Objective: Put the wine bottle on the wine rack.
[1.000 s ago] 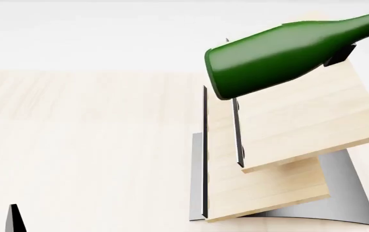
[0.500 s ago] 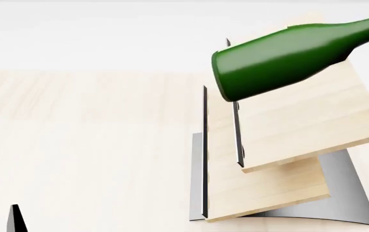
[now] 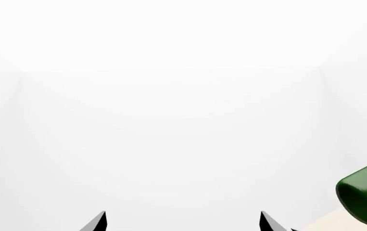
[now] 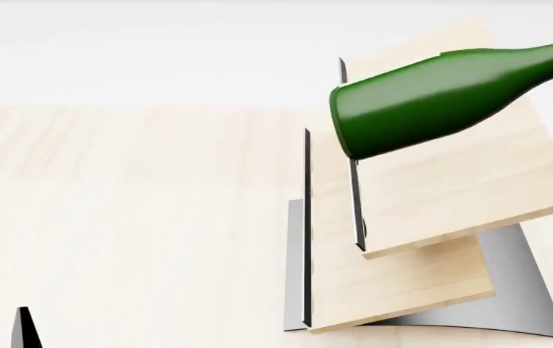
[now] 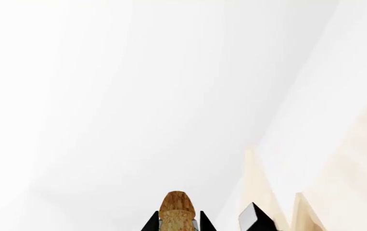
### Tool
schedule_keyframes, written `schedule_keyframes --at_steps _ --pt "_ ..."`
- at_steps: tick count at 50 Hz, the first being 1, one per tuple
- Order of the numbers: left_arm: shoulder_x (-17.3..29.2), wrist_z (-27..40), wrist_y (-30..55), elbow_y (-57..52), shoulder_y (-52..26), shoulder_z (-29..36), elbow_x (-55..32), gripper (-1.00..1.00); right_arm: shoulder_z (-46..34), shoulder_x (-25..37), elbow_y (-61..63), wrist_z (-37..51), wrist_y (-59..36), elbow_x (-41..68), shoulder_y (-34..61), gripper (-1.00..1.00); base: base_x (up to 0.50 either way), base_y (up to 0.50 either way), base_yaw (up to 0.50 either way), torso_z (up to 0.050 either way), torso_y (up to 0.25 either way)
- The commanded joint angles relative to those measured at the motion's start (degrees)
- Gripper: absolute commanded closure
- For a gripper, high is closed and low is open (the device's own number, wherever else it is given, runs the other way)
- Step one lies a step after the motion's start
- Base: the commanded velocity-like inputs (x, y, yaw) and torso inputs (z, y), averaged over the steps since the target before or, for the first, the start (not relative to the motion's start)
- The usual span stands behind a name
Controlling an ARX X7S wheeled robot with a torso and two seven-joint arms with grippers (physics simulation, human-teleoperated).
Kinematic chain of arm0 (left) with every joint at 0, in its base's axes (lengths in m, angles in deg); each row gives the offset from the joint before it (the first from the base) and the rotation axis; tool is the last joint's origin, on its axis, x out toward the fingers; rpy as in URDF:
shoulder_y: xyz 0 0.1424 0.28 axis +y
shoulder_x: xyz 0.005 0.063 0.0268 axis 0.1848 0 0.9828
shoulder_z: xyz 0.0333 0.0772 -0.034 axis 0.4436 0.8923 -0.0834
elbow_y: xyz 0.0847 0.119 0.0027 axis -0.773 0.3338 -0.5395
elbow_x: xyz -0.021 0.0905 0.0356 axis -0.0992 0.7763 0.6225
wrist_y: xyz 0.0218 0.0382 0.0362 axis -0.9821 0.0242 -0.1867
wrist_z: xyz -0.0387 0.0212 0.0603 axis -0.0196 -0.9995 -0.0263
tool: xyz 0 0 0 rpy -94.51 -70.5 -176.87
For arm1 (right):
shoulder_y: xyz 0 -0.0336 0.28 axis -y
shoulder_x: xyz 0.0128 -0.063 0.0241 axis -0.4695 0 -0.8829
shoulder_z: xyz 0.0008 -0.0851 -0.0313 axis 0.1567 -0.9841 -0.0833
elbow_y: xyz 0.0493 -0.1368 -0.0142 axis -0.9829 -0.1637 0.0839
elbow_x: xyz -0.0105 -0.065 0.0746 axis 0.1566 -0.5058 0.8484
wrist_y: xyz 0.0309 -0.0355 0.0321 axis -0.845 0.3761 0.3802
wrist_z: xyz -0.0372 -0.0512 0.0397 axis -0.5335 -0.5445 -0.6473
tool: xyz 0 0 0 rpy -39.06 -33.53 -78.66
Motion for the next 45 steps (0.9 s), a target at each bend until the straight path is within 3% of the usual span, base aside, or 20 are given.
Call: schedule_keyframes --at_steps 1,33,45 --pt "0.09 0.12 0.04 0.0 -0.04 0.13 0.03 -1.0 0.76 -0.41 -1.57 -1.81 0.45 -2.57 0.13 1.0 0.0 0.0 0.0 0.0 0.0" --pt "0.38 0.54 -0.06 0.19 -0.15 0.37 -0.02 -1.0 0.11 -1.46 -2.8 -3.03 1.31 -4.4 -1.32 1.0 0.0 0.0 0.0 0.0 0.001" --pt "0.44 0.65 -0.14 0.37 -0.24 0.58 0.1 -1.0 -2.01 -3.09 -13.09 -9.71 -1.41 -5.65 1.98 1.0 0.0 0.0 0.0 0.0 0.001"
